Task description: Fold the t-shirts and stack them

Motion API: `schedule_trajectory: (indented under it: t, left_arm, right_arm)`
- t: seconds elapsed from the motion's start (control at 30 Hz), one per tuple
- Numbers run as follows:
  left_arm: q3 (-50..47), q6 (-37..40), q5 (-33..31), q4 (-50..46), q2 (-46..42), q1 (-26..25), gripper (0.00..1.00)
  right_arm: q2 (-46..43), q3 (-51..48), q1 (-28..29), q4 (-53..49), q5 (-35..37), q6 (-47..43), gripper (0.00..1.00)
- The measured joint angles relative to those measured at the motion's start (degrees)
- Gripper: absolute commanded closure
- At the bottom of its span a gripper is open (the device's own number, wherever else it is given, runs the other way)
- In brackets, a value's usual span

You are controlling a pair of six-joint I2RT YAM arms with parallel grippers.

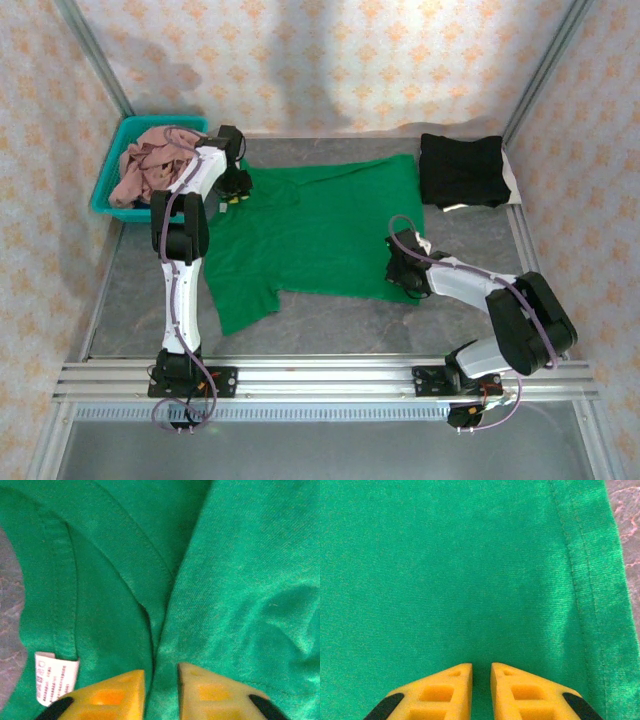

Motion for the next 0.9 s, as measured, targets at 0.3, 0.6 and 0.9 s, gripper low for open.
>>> schedule_trajectory:
  t: [0.3,0.6,0.9]
  left_arm:
    - [-0.4,0.6,-9.3,-0.3,-1.7,-7.9,0.48]
    - [10.0,2.1,-9.7,0.0,3.5,-21.2,0.42]
    - [13.0,3.8,-13.2,-0.9,9.0,-18.6,0.59]
  right_arm:
    - [0.1,0.1,0.0,0.1,0.0,0.0,0.82]
    - [0.5,0.3,0.0,0.4,0.0,-0.3,0.82]
    - [-0.2,0.3,0.0,-0.3,-0.1,-0.6,0.82]
